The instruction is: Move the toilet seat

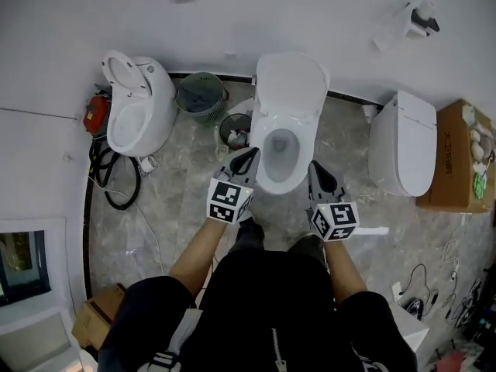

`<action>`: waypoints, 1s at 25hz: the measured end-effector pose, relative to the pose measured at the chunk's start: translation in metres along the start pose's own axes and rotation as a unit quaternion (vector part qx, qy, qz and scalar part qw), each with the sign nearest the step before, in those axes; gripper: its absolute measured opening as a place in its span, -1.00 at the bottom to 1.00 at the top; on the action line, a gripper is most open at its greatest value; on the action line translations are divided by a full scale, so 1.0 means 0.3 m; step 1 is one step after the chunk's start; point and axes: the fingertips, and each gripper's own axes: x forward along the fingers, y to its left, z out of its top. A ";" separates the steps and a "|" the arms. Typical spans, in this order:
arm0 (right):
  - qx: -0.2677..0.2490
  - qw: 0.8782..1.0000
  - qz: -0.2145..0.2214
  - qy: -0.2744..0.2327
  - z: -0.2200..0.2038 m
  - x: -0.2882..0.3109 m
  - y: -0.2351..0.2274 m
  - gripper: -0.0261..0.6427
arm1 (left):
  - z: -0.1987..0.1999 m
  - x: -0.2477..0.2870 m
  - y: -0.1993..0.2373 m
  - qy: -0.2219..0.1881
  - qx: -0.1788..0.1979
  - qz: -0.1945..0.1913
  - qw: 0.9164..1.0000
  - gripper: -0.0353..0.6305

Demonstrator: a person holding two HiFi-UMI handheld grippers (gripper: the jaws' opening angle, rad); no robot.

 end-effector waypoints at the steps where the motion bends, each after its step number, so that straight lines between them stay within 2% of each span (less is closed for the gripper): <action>1: 0.006 1.000 -0.011 -0.002 0.000 0.010 0.005 -0.91 | -0.001 0.009 0.021 0.002 0.005 -0.008 1.000 -0.87; 4: 0.021 0.999 -0.035 -0.008 -0.011 0.027 0.013 -0.91 | -0.016 0.035 0.060 0.007 0.016 -0.021 1.000 -0.87; 7: 0.023 0.999 -0.045 -0.002 -0.014 0.021 -0.002 -0.91 | -0.029 0.064 0.043 0.005 0.010 -0.034 0.999 -0.87; 16: 0.024 0.999 -0.048 0.009 -0.075 0.090 -0.041 -0.91 | -0.097 0.133 0.056 0.012 -0.003 -0.047 0.999 -0.87; 20: 0.031 0.998 -0.045 0.034 -0.179 0.141 -0.057 -0.91 | -0.223 0.169 0.080 0.038 -0.015 -0.055 0.998 -0.87; 25: 0.062 0.994 -0.053 0.067 -0.378 0.189 -0.121 -0.91 | -0.440 0.230 0.101 0.077 -0.038 -0.047 0.995 -0.87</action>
